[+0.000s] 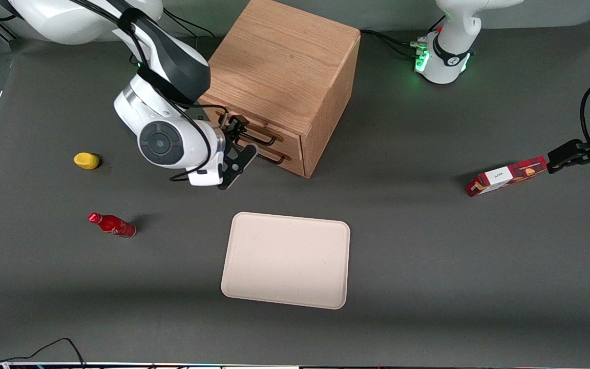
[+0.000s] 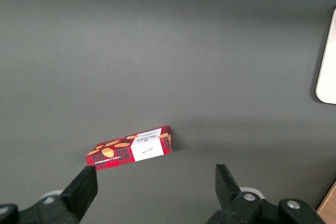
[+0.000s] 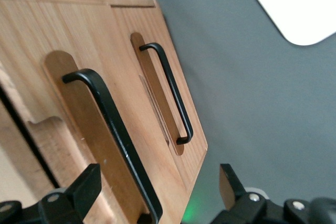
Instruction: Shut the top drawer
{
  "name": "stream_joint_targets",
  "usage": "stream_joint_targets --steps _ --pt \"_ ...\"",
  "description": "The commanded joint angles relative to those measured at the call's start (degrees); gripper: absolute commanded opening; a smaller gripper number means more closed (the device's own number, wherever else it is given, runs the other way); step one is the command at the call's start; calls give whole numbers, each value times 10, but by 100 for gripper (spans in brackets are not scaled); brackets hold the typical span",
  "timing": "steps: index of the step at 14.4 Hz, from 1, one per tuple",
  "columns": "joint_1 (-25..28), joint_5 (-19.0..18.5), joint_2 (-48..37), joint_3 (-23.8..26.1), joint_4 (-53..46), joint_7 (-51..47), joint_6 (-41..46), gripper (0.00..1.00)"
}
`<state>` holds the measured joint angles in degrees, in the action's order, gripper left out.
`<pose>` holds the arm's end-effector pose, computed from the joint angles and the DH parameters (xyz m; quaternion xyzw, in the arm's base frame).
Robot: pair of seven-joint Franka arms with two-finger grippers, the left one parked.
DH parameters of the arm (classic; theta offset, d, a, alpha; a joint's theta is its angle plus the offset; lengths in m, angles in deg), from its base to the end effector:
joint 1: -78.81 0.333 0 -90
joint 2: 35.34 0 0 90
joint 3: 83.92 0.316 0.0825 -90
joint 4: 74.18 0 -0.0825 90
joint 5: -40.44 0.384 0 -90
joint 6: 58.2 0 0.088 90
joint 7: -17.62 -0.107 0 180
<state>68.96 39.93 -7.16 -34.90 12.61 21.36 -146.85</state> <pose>0.5336 0.3302 0.4398 -0.9066 -0.3537 0.1917 0.1271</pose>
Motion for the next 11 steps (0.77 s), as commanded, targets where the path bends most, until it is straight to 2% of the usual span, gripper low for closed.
stream_joint_targets --steps 1,3,8,11 --pt "-1 13 -45 -36 -15 -22 16 100" --pt "-1 11 -77 -68 -16 -24 16 100" --pt "40 -8 -156 -214 -31 -101 16 100" --pt "61 -36 -184 -291 -31 -190 4 100"
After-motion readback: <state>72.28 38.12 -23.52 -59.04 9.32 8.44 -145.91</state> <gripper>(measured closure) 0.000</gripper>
